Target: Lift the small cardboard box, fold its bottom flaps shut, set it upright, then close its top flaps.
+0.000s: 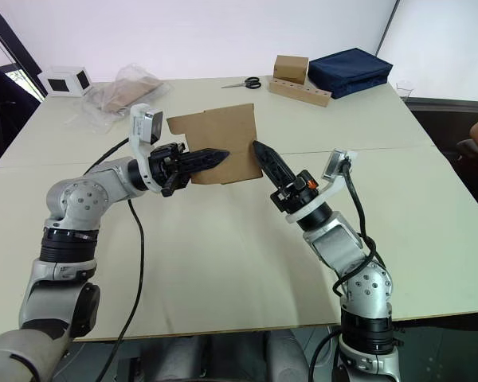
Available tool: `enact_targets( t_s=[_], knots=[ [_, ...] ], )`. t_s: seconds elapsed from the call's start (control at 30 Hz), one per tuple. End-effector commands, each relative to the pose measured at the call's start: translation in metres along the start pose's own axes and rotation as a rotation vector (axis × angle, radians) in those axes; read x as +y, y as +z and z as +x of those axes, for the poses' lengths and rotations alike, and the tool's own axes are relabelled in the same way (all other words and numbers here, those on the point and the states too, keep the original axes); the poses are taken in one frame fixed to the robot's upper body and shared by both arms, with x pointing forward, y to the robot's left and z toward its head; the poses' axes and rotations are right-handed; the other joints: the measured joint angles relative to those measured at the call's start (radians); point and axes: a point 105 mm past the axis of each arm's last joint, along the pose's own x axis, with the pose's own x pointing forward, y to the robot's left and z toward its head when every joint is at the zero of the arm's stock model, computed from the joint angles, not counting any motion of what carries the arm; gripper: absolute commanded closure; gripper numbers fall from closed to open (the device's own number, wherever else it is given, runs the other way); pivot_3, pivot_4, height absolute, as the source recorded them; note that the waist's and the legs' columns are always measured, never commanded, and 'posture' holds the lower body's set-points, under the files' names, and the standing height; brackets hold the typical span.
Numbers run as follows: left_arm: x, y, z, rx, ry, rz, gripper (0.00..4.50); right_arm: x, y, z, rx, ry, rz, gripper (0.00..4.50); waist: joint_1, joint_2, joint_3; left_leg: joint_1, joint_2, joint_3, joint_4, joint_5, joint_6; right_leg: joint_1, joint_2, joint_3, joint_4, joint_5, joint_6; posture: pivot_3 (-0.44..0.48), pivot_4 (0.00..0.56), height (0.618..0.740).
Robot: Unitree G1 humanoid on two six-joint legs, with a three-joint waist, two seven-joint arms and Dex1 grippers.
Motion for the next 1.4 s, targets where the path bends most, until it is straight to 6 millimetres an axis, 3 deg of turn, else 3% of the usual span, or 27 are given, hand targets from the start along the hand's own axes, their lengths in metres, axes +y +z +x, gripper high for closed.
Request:
enact_targets(
  t_s=[0.03,0.23,0.37,0.47,0.77,1.4],
  knots=[
    [-0.012,0.009,0.004,0.0,-0.054,0.052,4.5,0.021,-0.018,0.005,0.099,0.097,-0.006,2.84,0.0,0.0,0.0,0.0,0.0,0.0,0.0,0.0,0.0,0.0,0.0,0.0,0.0,0.0,0.0,0.0,0.15,0.74],
    [-0.023,0.018,-0.002,0.008,-0.102,0.05,4.5,0.016,0.0,-0.004,0.089,0.076,-0.054,2.84,0.0,0.0,0.0,0.0,0.0,0.0,0.0,0.0,0.0,0.0,0.0,0.0,0.0,0.0,0.0,0.0,0.15,0.74],
    [-0.025,0.027,-0.008,0.014,-0.119,0.06,4.5,0.018,0.035,-0.016,-0.019,0.089,-0.035,2.84,0.002,0.0,0.0,0.0,0.0,0.0,0.0,-0.001,0.001,0.0,0.0,0.0,0.0,0.0,0.0,0.0,0.15,0.74],
    [-0.022,0.031,-0.009,0.007,-0.119,0.06,4.5,0.018,0.039,-0.017,-0.038,0.084,-0.023,2.84,0.002,0.0,0.0,0.0,0.0,0.0,0.0,-0.001,0.001,0.0,0.0,0.0,0.0,0.0,0.0,0.0,0.15,0.74],
    [-0.025,0.025,-0.002,0.011,-0.162,0.038,4.5,0.008,0.028,-0.003,-0.028,0.043,-0.042,2.84,0.0,0.0,0.0,0.0,0.0,0.0,0.0,-0.001,0.001,0.0,0.0,0.0,0.0,0.0,0.0,0.0,0.15,0.74],
    [-0.02,0.009,0.003,0.076,-0.159,0.019,4.5,0.02,-0.004,0.003,0.132,0.079,-0.11,2.84,0.0,0.0,0.0,0.0,0.0,0.0,0.0,0.0,0.0,0.0,0.0,0.0,0.0,0.0,0.0,0.0,0.15,0.74]
  ],
)
